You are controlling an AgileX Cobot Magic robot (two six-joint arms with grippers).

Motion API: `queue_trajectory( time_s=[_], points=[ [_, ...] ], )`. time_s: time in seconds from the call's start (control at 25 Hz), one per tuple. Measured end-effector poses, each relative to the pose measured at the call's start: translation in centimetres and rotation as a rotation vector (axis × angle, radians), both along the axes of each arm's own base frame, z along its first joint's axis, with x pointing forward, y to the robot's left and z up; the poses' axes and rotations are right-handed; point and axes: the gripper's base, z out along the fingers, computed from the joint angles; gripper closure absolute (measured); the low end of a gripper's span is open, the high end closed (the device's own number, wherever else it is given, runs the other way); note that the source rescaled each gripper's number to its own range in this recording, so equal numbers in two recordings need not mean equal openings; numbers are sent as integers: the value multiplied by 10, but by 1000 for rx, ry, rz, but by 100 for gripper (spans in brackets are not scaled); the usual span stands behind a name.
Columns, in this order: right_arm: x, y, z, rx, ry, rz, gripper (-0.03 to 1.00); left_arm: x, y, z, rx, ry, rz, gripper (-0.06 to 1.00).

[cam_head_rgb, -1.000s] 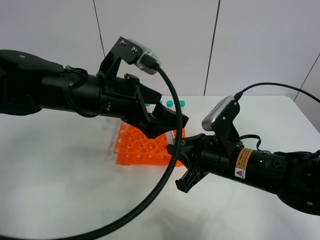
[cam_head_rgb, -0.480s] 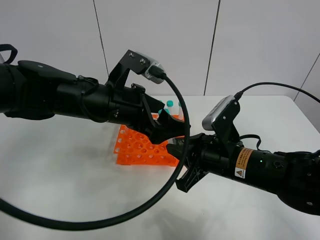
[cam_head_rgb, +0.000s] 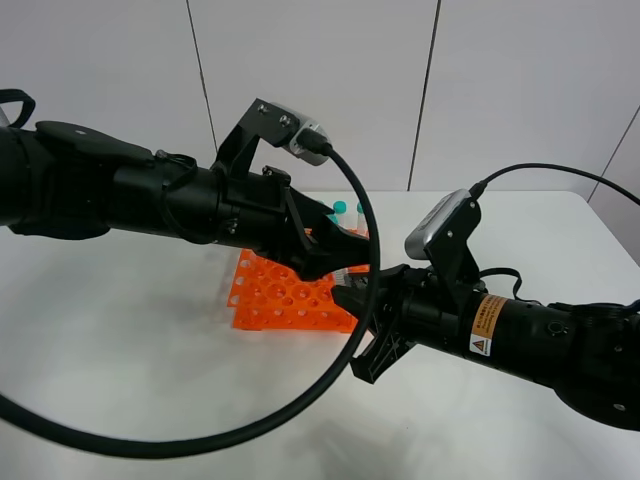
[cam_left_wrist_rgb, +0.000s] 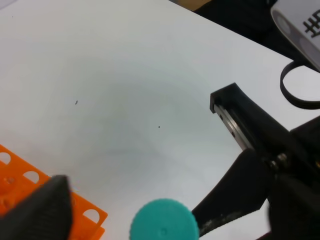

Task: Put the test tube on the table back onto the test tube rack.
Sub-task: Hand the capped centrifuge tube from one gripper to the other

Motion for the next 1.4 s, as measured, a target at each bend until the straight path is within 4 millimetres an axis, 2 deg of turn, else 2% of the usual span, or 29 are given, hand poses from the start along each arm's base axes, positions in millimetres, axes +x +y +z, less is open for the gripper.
queue_trajectory(
  time_s=[0.2,0.28,1.4],
  points=[
    [0,0,0,0,0,0,94,0,0,0,10,-26,-20,82],
    [0,0,0,-2,-3,2,94,0,-1,0,9,-28,-23,94],
    [-2,3,2,65,35,24,94,0,-3,4,-30,-64,-40,94]
  ],
)
